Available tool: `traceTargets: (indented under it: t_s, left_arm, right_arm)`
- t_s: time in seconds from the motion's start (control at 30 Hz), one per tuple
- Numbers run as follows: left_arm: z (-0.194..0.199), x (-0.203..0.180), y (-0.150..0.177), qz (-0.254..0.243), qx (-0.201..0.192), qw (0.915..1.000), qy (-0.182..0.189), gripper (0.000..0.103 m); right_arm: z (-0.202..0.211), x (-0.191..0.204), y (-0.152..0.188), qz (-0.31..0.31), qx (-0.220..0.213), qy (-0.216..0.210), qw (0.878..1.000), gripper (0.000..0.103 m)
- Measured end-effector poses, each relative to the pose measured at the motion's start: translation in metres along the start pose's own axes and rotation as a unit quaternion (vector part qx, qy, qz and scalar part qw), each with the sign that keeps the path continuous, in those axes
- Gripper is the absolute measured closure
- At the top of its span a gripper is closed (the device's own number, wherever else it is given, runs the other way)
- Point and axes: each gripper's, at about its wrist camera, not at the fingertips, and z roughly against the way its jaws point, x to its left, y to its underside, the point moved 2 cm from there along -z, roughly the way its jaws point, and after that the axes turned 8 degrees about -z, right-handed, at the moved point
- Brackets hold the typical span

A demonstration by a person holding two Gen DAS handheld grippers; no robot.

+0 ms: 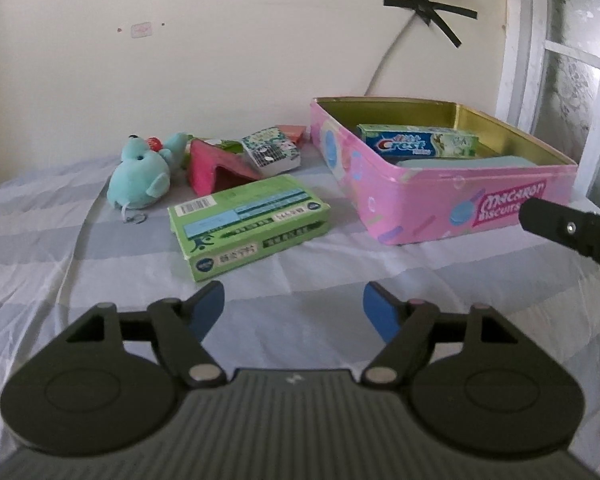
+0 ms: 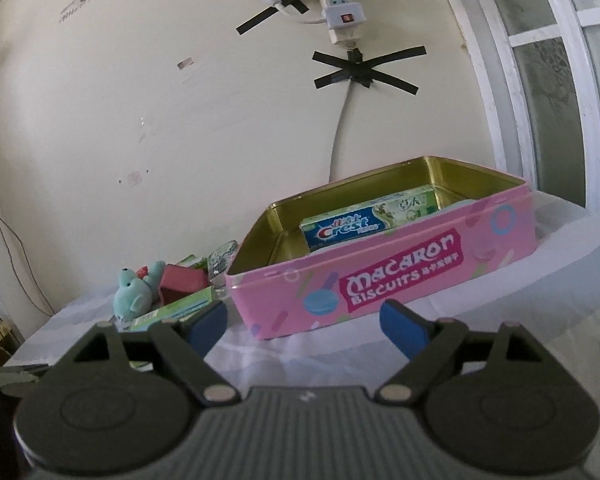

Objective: Organize objects

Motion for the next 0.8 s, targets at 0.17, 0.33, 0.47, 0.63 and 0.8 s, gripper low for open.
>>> traceTargets:
  t_s: [0.17, 0.33, 0.47, 0.63, 0.8]
  left_arm:
    - [-0.002, -0.011, 0.000, -0.006, 0.011, 0.9999, -0.004, 0.025]
    - [-0.004, -0.022, 0.000, -0.012, 0.018, 0.9997, -0.008, 0.024]
    - [-0.007, -0.028, 0.002, -0.017, 0.026, 0.9995, -0.009, 0.024]
    - [-0.010, -0.029, 0.003, -0.018, 0.033, 0.9993, -0.006, 0.024]
    - [-0.013, -0.026, 0.006, -0.015, 0.038, 0.9991, -0.004, 0.024]
  right_arm:
    - [0.001, -0.009, 0.000, -0.013, 0.001, -0.005, 1.000, 0.016]
    - [0.001, -0.016, 0.002, -0.021, 0.003, -0.008, 1.000, 0.016]
    - [0.002, -0.020, 0.004, -0.028, 0.007, -0.008, 1.000, 0.016]
    - [0.000, -0.022, 0.004, -0.034, 0.014, -0.008, 0.999, 0.016]
    - [-0.004, -0.020, 0.006, -0.031, 0.023, -0.007, 0.999, 0.016]
